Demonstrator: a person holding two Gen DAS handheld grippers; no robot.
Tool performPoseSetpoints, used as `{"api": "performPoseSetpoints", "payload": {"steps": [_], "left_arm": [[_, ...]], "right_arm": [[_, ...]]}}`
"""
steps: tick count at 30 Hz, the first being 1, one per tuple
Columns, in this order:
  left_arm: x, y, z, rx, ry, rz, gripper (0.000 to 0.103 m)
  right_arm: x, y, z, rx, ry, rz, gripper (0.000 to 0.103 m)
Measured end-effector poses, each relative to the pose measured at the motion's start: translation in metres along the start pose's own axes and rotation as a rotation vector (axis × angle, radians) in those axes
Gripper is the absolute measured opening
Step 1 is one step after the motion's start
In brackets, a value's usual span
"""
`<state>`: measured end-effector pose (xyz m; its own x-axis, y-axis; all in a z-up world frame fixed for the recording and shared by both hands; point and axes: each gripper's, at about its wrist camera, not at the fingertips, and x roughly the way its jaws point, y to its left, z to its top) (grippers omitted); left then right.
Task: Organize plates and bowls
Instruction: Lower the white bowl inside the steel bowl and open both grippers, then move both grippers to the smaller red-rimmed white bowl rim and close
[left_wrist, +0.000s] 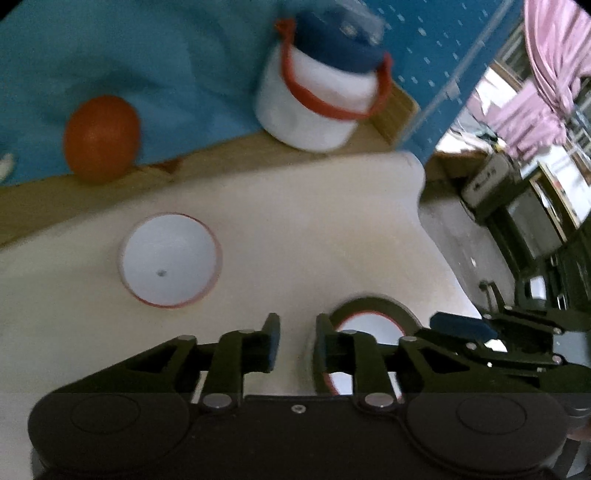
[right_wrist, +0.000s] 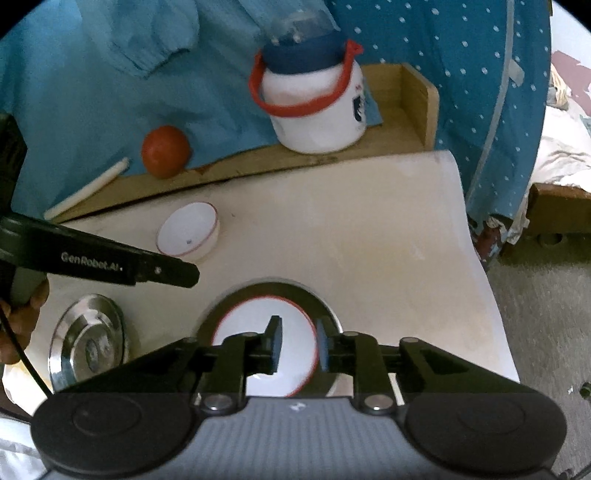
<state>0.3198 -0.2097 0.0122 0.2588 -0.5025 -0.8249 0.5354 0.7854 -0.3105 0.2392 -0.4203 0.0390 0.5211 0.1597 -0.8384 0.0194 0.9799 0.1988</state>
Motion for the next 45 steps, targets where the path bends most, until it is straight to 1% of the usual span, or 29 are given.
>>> {"api": "performPoseSetpoints", "payload": {"steps": [1,3,4,6,7,8,9,10,11,12,14,15,17,18,25,31,35,38,45], "left_arm": [[-0.004,0.003,0.000,-0.009,-0.011,0.007,0.031],[-0.013,0.013,0.001,-0.029,-0.034,0.024,0.042],[-0.017,0.018,0.001,-0.040,-0.047,0.031,0.046],[-0.024,0.027,0.001,-0.060,-0.065,0.045,0.061],[-0.028,0.033,0.000,-0.071,-0.076,0.053,0.065],[-0.031,0.037,0.002,-0.082,-0.085,0.058,0.076],[-0.034,0.043,0.001,-0.097,-0.100,0.067,0.086],[-0.036,0.046,0.000,-0.110,-0.113,0.076,0.091],[-0.038,0.052,-0.001,-0.128,-0.126,0.091,0.099],[-0.039,0.058,-0.002,-0.143,-0.134,0.103,0.102],[-0.040,0.068,-0.003,-0.168,-0.139,0.118,0.102],[-0.040,0.073,-0.003,-0.178,-0.136,0.124,0.102],[-0.038,0.083,-0.004,-0.195,-0.131,0.145,0.102],[-0.036,0.087,-0.005,-0.202,-0.130,0.155,0.102],[-0.028,0.111,-0.006,-0.237,-0.112,0.189,0.102],[-0.013,0.124,-0.001,-0.243,-0.088,0.201,0.102],[-0.002,0.131,0.004,-0.250,-0.070,0.205,0.102],[0.005,0.135,0.008,-0.252,-0.057,0.209,0.102],[0.024,0.143,0.016,-0.252,-0.024,0.247,0.102]], "right_arm": [[0.000,0.003,0.002,-0.004,-0.005,0.004,0.026],[0.000,0.009,0.006,-0.015,-0.017,0.012,0.031],[0.000,0.012,0.009,-0.021,-0.023,0.017,0.035],[0.002,0.020,0.013,-0.034,-0.036,0.028,0.043],[0.002,0.024,0.016,-0.040,-0.040,0.031,0.051],[0.003,0.029,0.018,-0.048,-0.045,0.035,0.057],[0.005,0.034,0.019,-0.055,-0.049,0.042,0.060],[0.007,0.036,0.020,-0.059,-0.051,0.049,0.067],[0.009,0.040,0.022,-0.064,-0.053,0.053,0.073],[0.010,0.043,0.022,-0.070,-0.054,0.054,0.075],[0.014,0.049,0.024,-0.082,-0.059,0.054,0.086],[0.016,0.052,0.025,-0.085,-0.062,0.054,0.088],[0.019,0.057,0.026,-0.086,-0.066,0.056,0.096],[0.020,0.059,0.026,-0.087,-0.067,0.055,0.097],[0.035,0.069,0.033,-0.080,-0.059,0.028,0.102],[0.052,0.069,0.045,-0.049,-0.032,-0.022,0.103],[0.070,0.065,0.055,-0.020,0.002,-0.041,0.103],[0.081,0.064,0.060,-0.015,0.023,-0.050,0.103],[0.104,0.065,0.069,0.000,0.058,-0.055,0.103]]}}
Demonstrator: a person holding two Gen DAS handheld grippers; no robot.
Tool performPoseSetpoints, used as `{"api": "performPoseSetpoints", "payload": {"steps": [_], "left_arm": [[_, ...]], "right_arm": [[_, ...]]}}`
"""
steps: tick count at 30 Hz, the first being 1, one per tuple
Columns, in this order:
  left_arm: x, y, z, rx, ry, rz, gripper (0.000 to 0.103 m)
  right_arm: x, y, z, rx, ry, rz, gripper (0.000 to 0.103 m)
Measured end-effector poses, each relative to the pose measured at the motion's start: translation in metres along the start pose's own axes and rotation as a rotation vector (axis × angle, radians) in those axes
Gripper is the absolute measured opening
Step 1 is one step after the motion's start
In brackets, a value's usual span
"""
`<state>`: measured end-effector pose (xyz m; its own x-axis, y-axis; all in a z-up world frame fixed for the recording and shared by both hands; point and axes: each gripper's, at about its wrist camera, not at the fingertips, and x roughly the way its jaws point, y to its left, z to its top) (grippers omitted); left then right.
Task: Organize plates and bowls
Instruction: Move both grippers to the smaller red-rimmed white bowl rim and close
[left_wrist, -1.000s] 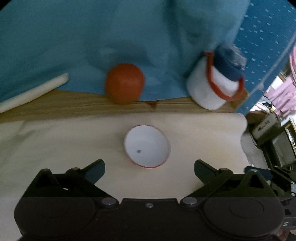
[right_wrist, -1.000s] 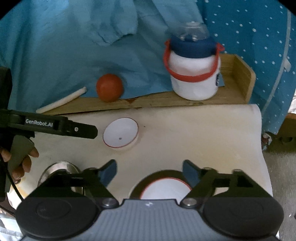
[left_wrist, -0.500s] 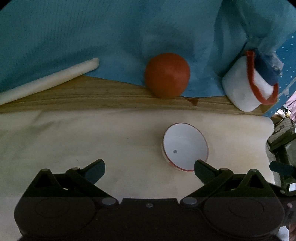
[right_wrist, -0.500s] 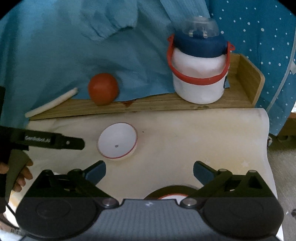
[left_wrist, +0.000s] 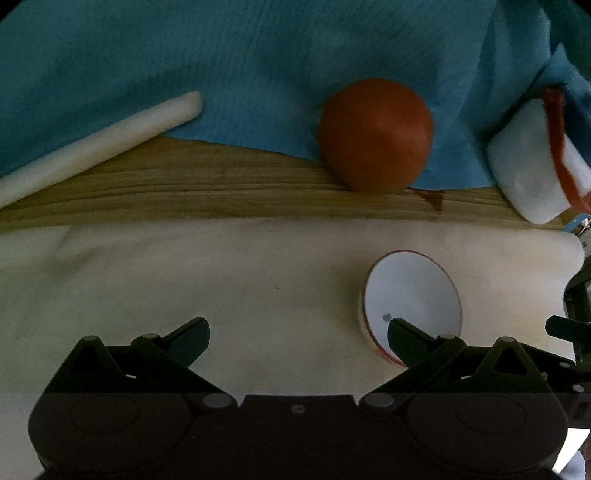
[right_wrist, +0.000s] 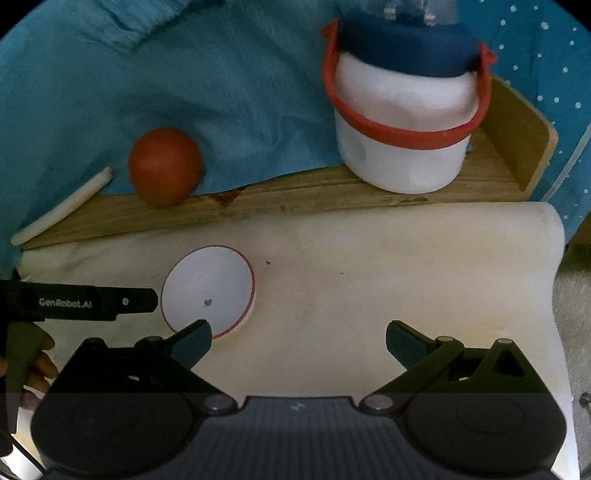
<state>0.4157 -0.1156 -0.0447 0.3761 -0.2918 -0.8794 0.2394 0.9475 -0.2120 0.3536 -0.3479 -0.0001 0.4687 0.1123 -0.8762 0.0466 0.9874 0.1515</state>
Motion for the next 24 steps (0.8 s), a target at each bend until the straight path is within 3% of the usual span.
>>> {"api": "performPoseSetpoints", "payload": {"steps": [9,13,19,24], "left_arm": [[0.017,-0.006,0.008,0.024,0.031,-0.004,0.102],[0.021,-0.020,0.012,0.066,0.027,-0.003,0.102],[0.027,-0.030,0.014,0.091,0.037,-0.026,0.093],[0.027,-0.033,0.014,0.096,0.039,-0.037,0.076]], "right_arm": [[0.030,0.007,0.010,-0.027,0.029,-0.024,0.102],[0.037,0.010,0.010,-0.046,0.036,-0.021,0.094],[0.041,0.011,0.011,-0.057,0.043,-0.015,0.085],[0.044,0.014,0.013,-0.066,0.039,0.008,0.070]]}}
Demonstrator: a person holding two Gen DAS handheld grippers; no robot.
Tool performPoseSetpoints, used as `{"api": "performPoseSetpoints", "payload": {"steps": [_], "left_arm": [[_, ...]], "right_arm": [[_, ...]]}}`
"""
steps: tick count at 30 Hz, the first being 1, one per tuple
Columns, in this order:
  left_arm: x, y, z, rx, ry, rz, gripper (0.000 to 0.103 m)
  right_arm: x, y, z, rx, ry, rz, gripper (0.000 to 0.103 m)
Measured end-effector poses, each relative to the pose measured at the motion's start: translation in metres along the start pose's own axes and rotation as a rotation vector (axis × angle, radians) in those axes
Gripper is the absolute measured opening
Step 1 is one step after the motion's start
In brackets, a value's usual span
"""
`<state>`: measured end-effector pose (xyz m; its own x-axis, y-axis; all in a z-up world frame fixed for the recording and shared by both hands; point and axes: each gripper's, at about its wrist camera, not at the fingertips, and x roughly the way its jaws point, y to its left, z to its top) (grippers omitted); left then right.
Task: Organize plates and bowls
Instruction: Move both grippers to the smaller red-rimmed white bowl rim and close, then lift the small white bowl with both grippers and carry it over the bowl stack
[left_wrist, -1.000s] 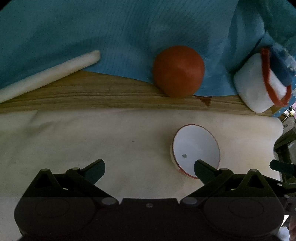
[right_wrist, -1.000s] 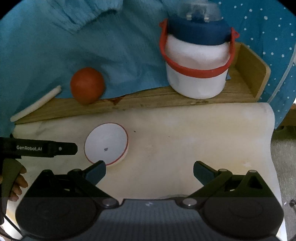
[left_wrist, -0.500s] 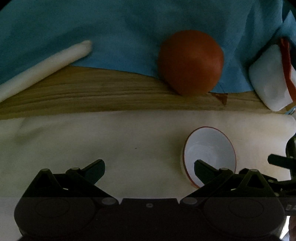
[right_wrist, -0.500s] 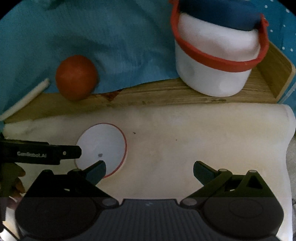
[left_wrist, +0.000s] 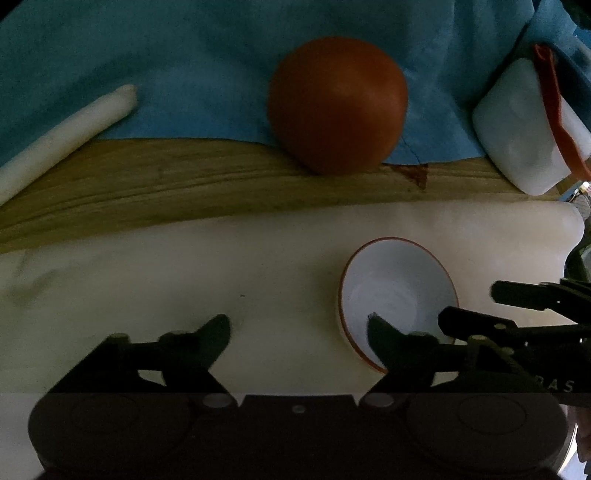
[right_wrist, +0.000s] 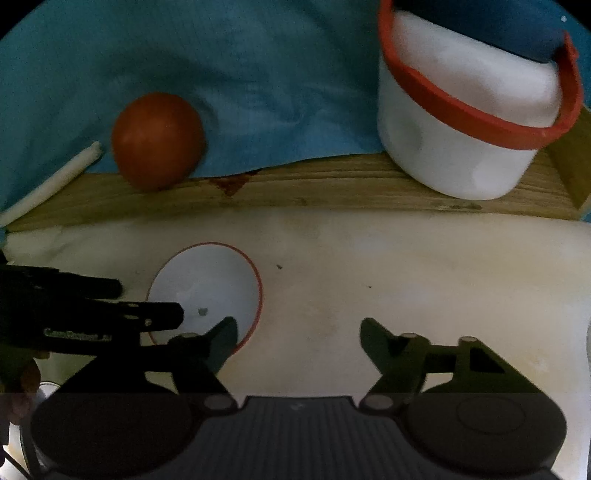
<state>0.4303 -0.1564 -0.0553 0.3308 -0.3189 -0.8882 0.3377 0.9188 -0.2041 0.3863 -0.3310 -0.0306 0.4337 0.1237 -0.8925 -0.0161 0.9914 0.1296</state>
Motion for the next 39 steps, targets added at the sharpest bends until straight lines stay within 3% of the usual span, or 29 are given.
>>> {"api": "performPoseSetpoints", "payload": {"steps": [4,8,15,24,29,39], "left_arm": [[-0.005,0.005,0.000,0.001,-0.007,-0.011,0.065],[-0.007,0.004,0.004,-0.017,-0.001,-0.070,0.044],[-0.006,0.005,0.001,-0.049,0.004,-0.161,0.013],[-0.011,0.003,-0.003,-0.085,-0.016,-0.155,0.009],[-0.038,0.002,-0.001,-0.072,-0.050,-0.180,0.007],[-0.077,-0.055,-0.004,0.044,-0.126,-0.272,0.007]], "right_arm": [[0.003,0.004,0.001,-0.008,0.000,0.027,0.052],[0.004,0.005,0.001,0.004,-0.003,0.067,0.032],[0.008,0.009,0.002,0.023,-0.004,0.118,0.013],[0.002,0.011,-0.001,0.058,-0.021,0.121,0.011],[-0.019,0.007,-0.006,0.081,-0.058,0.129,0.011],[-0.085,-0.028,-0.035,0.185,-0.182,0.097,0.011]]}}
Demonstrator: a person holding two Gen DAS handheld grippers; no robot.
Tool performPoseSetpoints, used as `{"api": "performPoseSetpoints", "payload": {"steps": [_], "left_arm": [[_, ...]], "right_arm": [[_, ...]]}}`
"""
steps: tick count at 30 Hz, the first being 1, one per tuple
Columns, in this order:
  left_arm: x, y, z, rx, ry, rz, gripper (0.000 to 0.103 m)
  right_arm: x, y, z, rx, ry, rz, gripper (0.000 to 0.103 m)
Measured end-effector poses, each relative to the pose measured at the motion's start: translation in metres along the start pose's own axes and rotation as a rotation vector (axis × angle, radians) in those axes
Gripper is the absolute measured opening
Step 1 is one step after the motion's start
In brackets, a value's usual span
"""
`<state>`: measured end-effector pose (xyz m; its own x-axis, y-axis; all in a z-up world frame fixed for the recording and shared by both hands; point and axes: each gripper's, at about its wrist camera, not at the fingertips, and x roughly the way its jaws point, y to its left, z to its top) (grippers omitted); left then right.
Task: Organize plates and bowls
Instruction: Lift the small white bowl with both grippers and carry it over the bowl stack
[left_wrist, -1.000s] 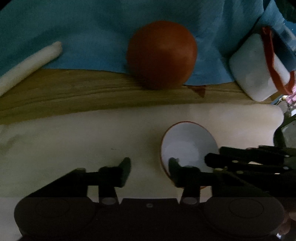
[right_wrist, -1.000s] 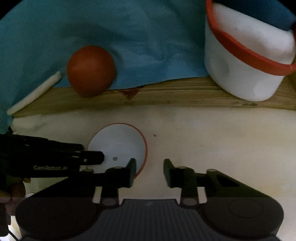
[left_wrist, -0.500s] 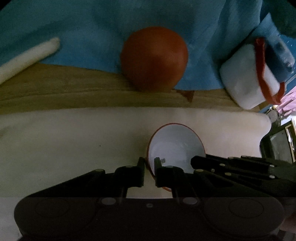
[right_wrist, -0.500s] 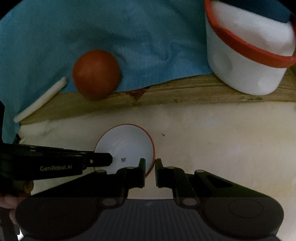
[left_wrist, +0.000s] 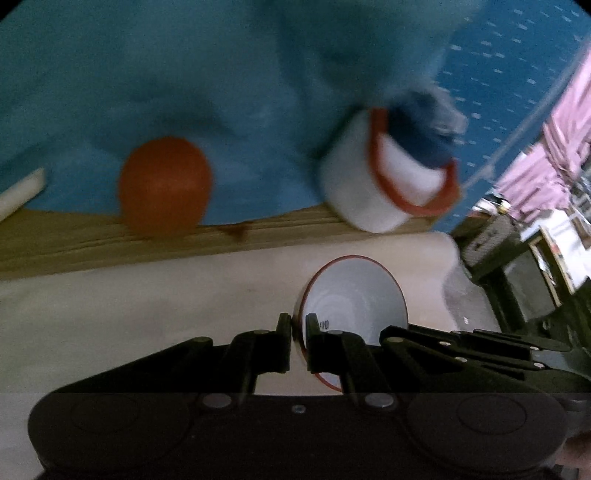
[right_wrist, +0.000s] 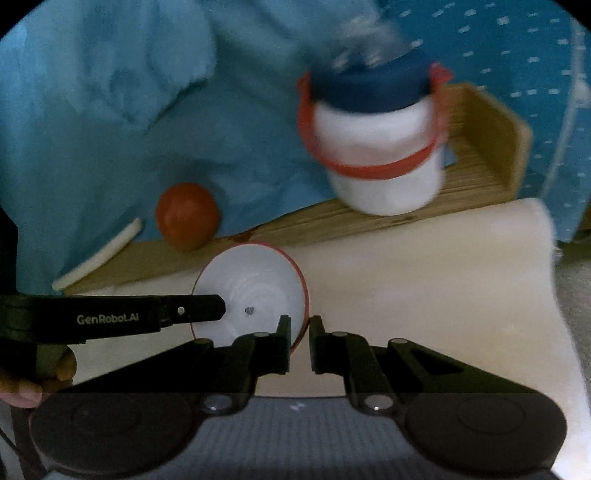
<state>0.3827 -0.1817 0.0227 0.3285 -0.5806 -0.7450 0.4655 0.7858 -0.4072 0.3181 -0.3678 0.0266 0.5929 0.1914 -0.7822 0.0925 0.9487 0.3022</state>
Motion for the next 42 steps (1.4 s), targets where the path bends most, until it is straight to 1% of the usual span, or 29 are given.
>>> {"api": "performPoseSetpoints", "payload": {"steps": [5,9,13,19,22,29,37,42], "left_arm": [[0.000,-0.033,-0.009,0.053,0.024,-0.047,0.007],[0.002,-0.051,-0.019,0.081,0.062,-0.073,0.007],[0.018,-0.068,-0.031,0.099,0.104,-0.080,0.007],[0.024,-0.077,-0.050,0.133,0.171,-0.052,0.007],[0.025,-0.079,-0.057,0.146,0.191,-0.036,0.007],[0.032,-0.083,-0.071,0.187,0.247,0.010,0.007],[0.035,-0.086,-0.078,0.206,0.278,0.039,0.008],[0.035,-0.087,-0.078,0.209,0.283,0.051,0.008]], "right_arm": [[-0.032,-0.022,-0.013,0.046,-0.025,-0.021,0.011],[-0.052,-0.041,-0.028,0.080,-0.022,-0.038,0.011],[-0.060,-0.051,-0.040,0.106,-0.005,-0.043,0.011],[-0.063,-0.060,-0.058,0.115,0.052,-0.030,0.012],[-0.060,-0.062,-0.066,0.118,0.085,-0.020,0.012],[-0.054,-0.061,-0.070,0.103,0.140,-0.025,0.012],[-0.049,-0.062,-0.071,0.099,0.178,-0.034,0.012],[-0.046,-0.063,-0.071,0.095,0.187,-0.036,0.012]]}}
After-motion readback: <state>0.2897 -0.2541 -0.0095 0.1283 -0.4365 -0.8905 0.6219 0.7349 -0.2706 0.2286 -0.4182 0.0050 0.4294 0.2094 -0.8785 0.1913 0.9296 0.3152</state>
